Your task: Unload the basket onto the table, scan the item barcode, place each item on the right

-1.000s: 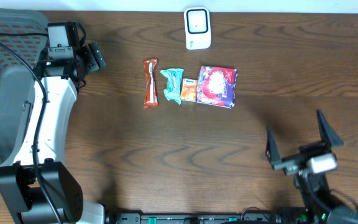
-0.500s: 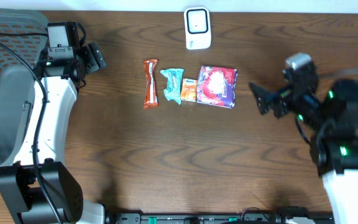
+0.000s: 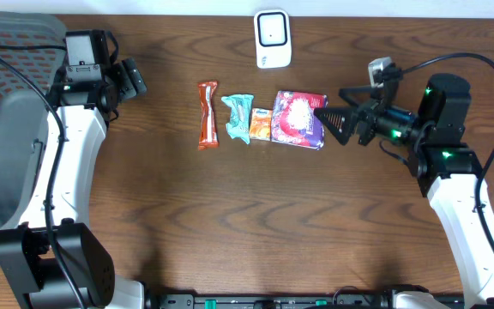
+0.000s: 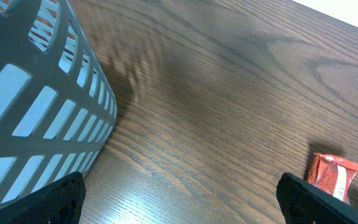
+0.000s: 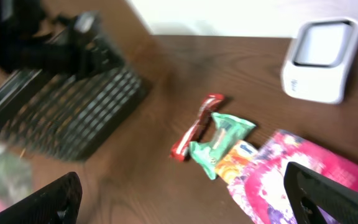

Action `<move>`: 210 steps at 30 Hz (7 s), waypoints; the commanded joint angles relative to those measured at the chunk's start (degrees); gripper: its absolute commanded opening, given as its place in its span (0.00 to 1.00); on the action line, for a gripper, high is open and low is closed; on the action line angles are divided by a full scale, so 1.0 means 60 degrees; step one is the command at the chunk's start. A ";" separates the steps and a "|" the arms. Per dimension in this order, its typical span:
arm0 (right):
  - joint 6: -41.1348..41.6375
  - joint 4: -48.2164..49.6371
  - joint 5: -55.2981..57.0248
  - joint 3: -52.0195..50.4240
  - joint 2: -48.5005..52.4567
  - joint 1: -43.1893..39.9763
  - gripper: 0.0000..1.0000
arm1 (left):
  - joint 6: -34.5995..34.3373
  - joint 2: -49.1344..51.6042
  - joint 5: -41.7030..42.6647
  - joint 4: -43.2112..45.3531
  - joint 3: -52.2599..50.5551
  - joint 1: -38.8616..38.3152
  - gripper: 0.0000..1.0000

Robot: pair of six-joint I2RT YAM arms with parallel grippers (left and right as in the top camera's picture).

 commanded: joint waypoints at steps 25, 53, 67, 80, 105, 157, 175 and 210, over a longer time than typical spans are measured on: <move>0.2098 -0.3064 0.4095 0.2102 0.3428 0.0991 0.99 | -0.0084 0.0047 -0.0084 -0.0025 0.0047 0.0044 0.98; 0.3610 -0.1242 0.4918 0.2087 0.5060 0.1104 0.99 | -0.0084 0.0047 -0.0084 -0.0025 0.0047 0.0044 0.98; 0.3759 -0.0856 0.4954 0.2084 0.5289 0.1100 0.98 | -0.0084 0.0047 -0.0084 -0.0025 0.0047 0.0044 0.98; 0.3727 -0.1177 0.4488 0.2084 0.6295 0.1304 0.73 | -0.0084 0.0047 -0.0084 -0.0025 0.0047 0.0044 0.98; 0.1661 -0.6135 0.9358 0.5388 0.6160 0.1858 0.01 | -0.0084 0.0047 -0.0084 -0.0025 0.0047 0.0044 0.98; 0.1009 -0.6240 1.5937 0.4517 0.6251 0.3880 0.13 | -0.0084 0.0047 -0.0084 -0.0025 0.0047 0.0044 0.98; 0.1512 -0.4098 1.3548 0.4462 0.6240 0.5745 0.78 | -0.0084 0.0047 -0.0084 -0.0025 0.0047 0.0044 0.98; -0.0328 -0.6178 0.4605 0.5176 0.5931 0.0911 0.90 | -0.0084 0.0047 -0.0084 -0.0025 0.0047 0.0044 0.98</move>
